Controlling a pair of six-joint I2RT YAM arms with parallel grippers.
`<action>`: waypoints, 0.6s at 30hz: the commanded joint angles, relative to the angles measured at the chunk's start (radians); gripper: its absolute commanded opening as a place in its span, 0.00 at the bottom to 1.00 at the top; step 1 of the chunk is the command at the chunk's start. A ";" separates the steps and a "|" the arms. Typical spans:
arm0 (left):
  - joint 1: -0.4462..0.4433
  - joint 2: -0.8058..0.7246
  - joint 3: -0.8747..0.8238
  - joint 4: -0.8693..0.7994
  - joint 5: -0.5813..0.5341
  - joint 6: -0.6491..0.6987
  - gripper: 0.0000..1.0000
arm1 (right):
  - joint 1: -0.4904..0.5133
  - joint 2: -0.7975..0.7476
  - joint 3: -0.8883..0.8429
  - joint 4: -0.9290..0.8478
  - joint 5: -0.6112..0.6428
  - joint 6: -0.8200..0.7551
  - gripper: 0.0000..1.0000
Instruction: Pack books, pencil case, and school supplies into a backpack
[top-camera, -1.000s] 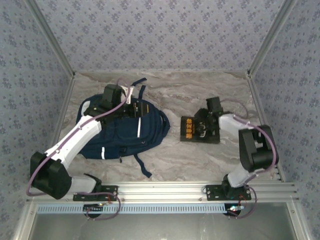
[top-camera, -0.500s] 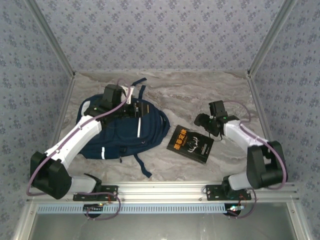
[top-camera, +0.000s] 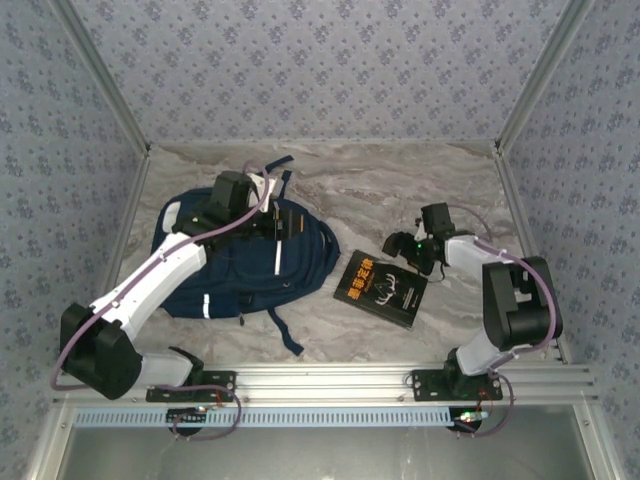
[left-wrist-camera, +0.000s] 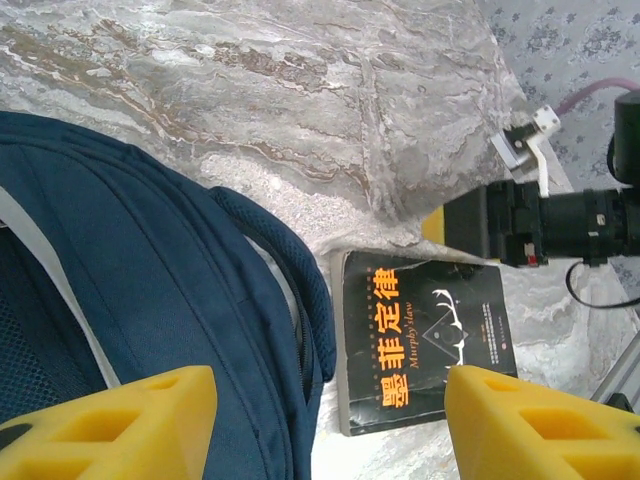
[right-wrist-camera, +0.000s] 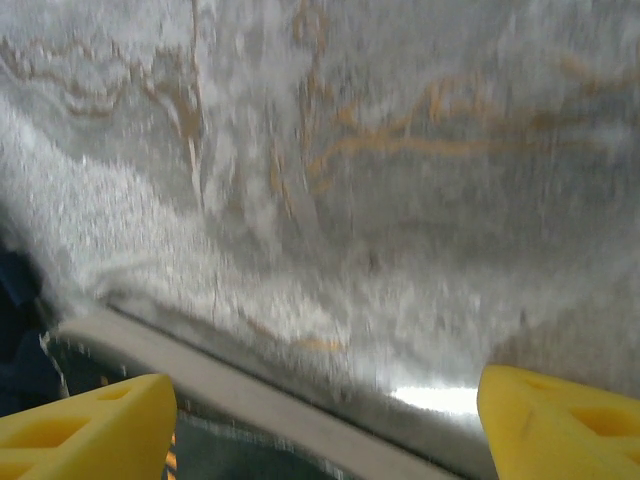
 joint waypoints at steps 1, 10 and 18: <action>-0.006 -0.033 0.030 -0.011 -0.016 0.028 0.62 | 0.027 -0.090 -0.086 -0.046 -0.041 0.029 0.81; -0.016 -0.028 0.031 -0.011 -0.007 0.022 0.62 | 0.306 -0.241 -0.156 -0.140 -0.022 0.060 0.81; -0.018 -0.015 0.028 -0.011 -0.010 0.024 0.62 | 0.338 -0.214 -0.121 -0.203 0.086 0.003 0.80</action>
